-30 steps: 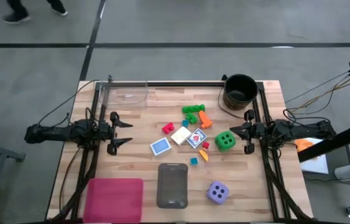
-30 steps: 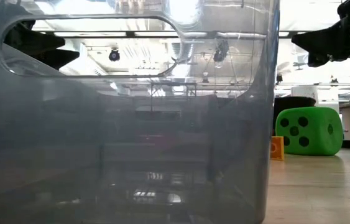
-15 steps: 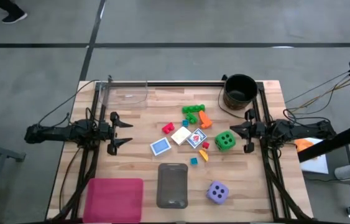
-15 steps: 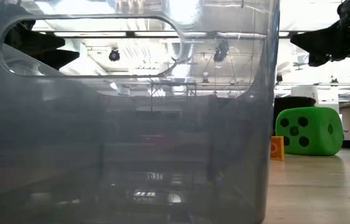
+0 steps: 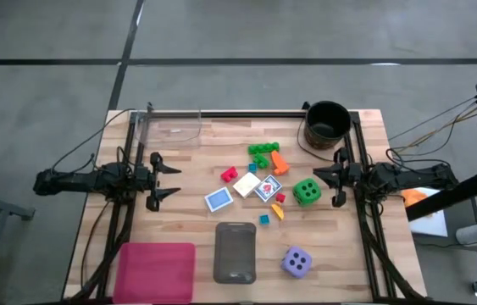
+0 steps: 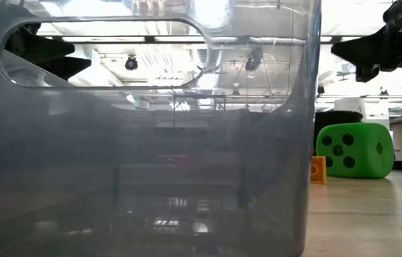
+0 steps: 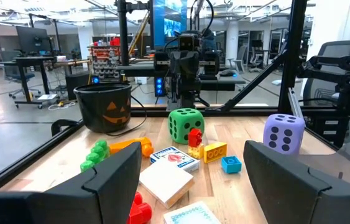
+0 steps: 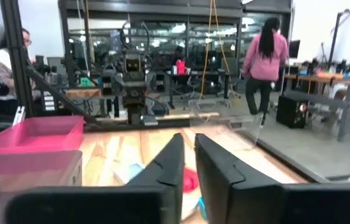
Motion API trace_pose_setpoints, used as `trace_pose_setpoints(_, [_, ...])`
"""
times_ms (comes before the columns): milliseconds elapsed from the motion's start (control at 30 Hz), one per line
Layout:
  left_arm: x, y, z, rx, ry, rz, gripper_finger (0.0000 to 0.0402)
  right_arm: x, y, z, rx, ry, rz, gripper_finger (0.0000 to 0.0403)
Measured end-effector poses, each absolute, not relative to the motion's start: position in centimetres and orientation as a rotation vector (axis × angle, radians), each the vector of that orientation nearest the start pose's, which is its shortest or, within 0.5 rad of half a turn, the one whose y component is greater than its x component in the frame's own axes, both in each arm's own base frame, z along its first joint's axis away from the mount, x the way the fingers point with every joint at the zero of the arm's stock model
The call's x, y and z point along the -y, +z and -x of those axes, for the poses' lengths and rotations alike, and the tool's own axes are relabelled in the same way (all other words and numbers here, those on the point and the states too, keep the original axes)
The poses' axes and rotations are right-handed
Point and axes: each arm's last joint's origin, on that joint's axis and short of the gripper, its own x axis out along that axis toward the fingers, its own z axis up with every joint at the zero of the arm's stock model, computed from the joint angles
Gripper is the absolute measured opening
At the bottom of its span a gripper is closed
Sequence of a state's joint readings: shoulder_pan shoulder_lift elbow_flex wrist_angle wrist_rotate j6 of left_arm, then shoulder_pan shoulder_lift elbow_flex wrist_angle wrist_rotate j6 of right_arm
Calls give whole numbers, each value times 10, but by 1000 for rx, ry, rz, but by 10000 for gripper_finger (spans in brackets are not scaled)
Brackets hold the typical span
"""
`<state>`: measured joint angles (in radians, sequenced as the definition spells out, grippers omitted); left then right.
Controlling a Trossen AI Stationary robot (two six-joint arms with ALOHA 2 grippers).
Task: Pick & Place Toys
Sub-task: Put red game piece into the black bin
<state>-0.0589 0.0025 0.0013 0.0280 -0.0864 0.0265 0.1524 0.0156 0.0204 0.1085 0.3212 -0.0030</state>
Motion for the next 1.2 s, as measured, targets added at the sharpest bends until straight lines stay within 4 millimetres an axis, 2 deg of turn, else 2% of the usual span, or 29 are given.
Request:
trace_pose_setpoints(267, [3,166,-98,26,27,-24,282,-1,178,-100,62,-344,44,153])
trace_pose_setpoints(400, [3,166,-98,26,27,18,282,-1,188,-102,76,-374,2,204])
trace_pose_setpoints(600, [2,167,-98,31,53,63,284,-1,203,-109,42,-408,-13,302])
trace_pose_setpoints(767, [1,167,-97,37,86,63,318,-3,218,-122,-31,-427,-16,366])
trace_pose_setpoints(900, [1,167,-97,40,120,64,379,-5,231,-139,-130,-440,5,393])
trace_pose_setpoints(967, [0,167,-98,39,127,64,393,-6,236,-150,-187,-441,24,397])
trace_pose_setpoints(1200, [0,164,-100,2,128,58,370,-13,258,-191,-442,-430,70,398])
